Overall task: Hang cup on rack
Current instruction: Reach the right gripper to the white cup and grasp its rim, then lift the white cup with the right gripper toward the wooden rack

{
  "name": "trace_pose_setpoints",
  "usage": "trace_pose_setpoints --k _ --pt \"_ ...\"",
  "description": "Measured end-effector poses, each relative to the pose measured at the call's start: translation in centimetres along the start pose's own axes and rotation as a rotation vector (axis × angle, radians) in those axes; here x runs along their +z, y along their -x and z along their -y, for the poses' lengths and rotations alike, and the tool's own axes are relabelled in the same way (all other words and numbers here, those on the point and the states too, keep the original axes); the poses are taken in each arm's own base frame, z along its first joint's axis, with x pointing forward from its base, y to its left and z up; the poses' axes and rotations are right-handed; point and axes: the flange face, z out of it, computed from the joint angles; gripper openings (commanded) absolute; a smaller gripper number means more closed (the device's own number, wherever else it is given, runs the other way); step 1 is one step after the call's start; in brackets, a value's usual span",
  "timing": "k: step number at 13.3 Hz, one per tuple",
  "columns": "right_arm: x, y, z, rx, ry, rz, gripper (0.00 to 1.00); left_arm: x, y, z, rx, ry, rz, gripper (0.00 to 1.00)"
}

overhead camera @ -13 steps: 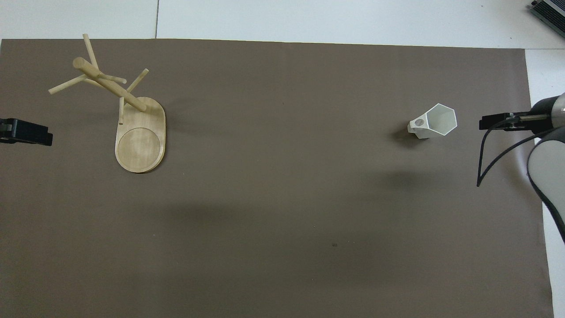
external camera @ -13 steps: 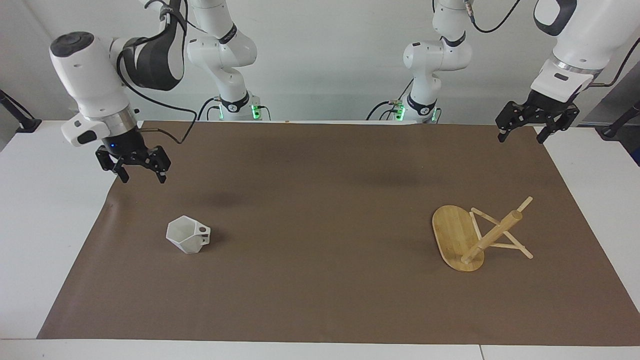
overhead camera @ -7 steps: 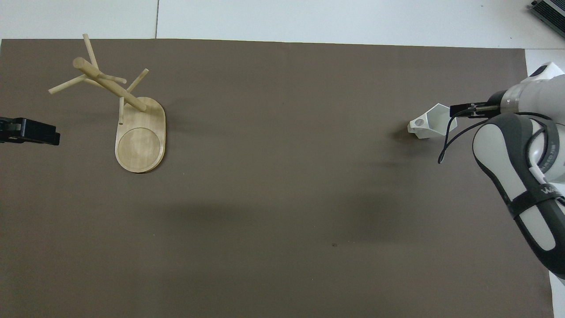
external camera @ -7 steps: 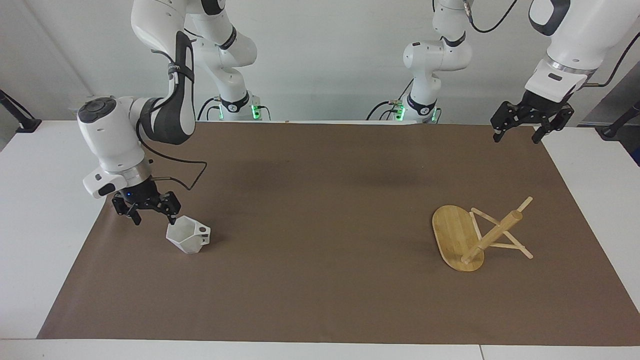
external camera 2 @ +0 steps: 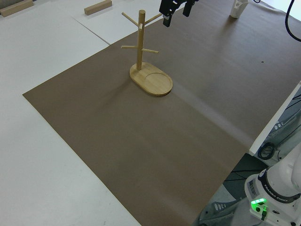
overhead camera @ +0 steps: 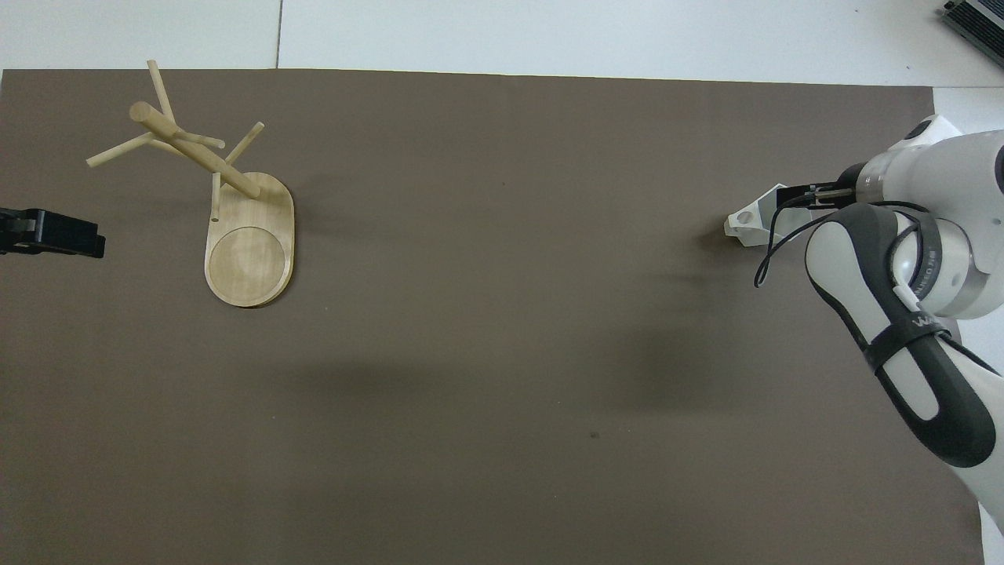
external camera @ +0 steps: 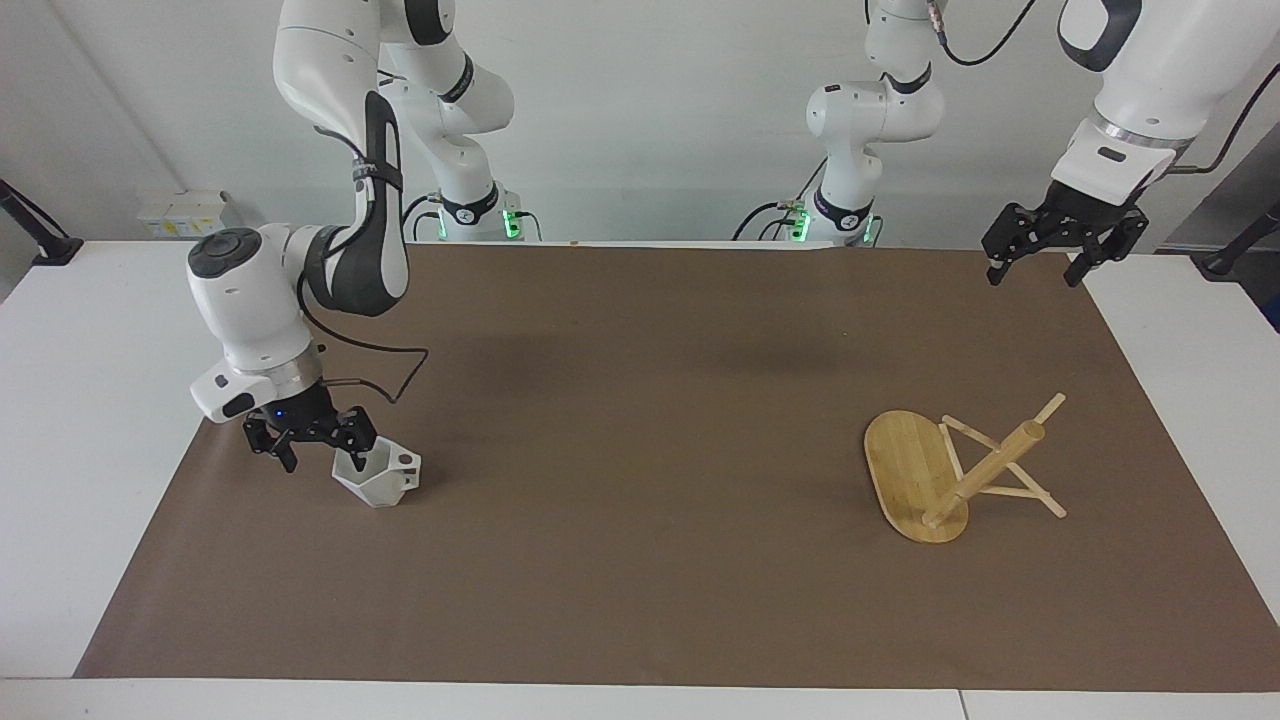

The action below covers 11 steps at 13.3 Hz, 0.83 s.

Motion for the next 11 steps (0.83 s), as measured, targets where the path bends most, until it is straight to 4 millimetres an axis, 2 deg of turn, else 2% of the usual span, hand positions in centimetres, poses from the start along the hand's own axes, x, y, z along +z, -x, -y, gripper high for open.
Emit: trace_pose_setpoints --k 3,4,5,6,7,9,11 --pt "0.8 0.2 -0.6 -0.016 0.004 0.009 1.0 0.0 0.0 0.0 0.0 0.0 0.0 1.0" --pt "0.8 0.2 -0.9 -0.019 0.005 0.009 0.89 0.0 0.0 0.0 0.0 0.0 0.0 1.0" --pt "0.8 0.2 -1.0 -0.02 0.006 0.009 0.72 0.0 0.0 0.0 0.0 0.0 0.0 1.0" --pt "0.8 0.3 -1.1 -0.019 0.006 0.009 0.48 0.0 0.0 0.0 -0.001 0.0 0.0 1.0" --pt "0.8 0.3 -1.1 -0.018 0.005 0.009 0.31 0.0 0.0 0.0 -0.001 0.0 0.0 1.0" --pt "0.8 0.3 -1.1 0.011 -0.02 0.003 0.04 0.0 0.0 0.0 -0.002 0.0 0.0 1.0" --pt "0.8 0.3 -1.1 0.029 -0.037 0.0 0.0 0.0 0.0 0.0 -0.002 0.0 0.0 1.0"
